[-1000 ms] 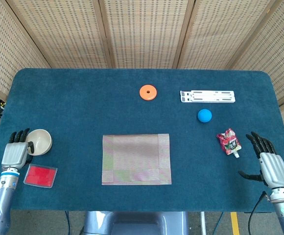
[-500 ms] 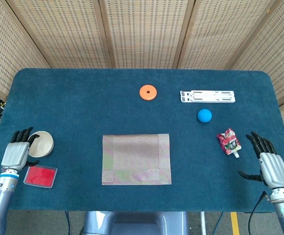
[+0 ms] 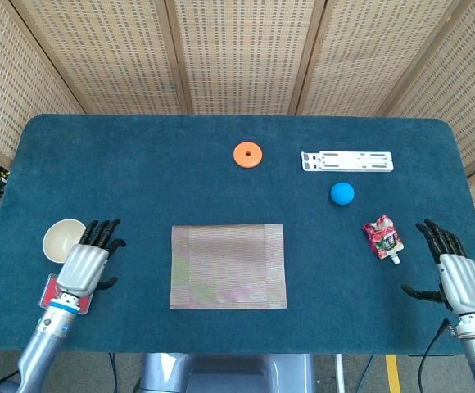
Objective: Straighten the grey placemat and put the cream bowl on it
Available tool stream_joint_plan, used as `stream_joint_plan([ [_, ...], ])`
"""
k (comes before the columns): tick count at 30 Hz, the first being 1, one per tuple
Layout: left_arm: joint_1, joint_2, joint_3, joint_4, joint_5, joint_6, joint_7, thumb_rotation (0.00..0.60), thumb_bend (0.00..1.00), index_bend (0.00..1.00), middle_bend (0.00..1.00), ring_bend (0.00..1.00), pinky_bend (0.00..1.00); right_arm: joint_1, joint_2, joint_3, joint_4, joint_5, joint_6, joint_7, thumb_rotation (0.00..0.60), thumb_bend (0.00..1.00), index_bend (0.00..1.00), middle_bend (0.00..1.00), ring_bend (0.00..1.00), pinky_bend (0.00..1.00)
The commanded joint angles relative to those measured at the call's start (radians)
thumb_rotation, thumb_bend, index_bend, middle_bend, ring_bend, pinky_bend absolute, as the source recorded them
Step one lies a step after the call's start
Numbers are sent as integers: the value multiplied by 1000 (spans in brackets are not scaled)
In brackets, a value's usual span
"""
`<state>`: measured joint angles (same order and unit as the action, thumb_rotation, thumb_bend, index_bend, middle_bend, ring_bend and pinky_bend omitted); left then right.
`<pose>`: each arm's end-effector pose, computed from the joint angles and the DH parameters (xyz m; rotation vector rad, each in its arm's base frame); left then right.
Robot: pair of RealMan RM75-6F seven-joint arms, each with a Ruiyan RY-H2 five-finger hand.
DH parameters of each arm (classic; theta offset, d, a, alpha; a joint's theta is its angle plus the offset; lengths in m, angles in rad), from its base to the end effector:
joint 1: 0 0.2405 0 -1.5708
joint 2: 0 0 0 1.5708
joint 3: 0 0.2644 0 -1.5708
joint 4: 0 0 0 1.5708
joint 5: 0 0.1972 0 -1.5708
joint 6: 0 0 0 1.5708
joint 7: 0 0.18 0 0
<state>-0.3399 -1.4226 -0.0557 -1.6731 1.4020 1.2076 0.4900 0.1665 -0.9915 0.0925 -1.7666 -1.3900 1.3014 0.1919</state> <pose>-0.2230 0.2700 0.0295 -1.7720 -0.8312 -0.8193 -0.2962 -0.2452 0.1837 1.3371 -1.1796 0.9999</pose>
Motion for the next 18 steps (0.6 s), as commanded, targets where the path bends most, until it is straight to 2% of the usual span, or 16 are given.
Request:
stream_joint_plan([
  [1,-30,-95,33,27,1,-42,78,600,182,401,0,0,0,-1,5,0,-1,-4,0,10,600,60,0,0,0,0],
  [7,-40,-186,52,79,-3,-52,134,600,185,359,0,0,0,1,8,0,3,-5,-5,23,600,60,0,0,0,0],
  [14,-48,-249,58,79,3,-46,161,600,184,334,0,0,0,0,10,1,3,-4,-5,29,600,59,0,0,0,0],
  [16,-49,-256,58,76,-1,-45,174,600,184,306,0,0,0,0,10,1,3,-4,-5,30,600,59,0,0,0,0],
  [18,-50,-262,60,69,-9,-46,195,600,184,233,0,0,0,0,11,1,3,-5,-5,32,600,60,0,0,0,0],
])
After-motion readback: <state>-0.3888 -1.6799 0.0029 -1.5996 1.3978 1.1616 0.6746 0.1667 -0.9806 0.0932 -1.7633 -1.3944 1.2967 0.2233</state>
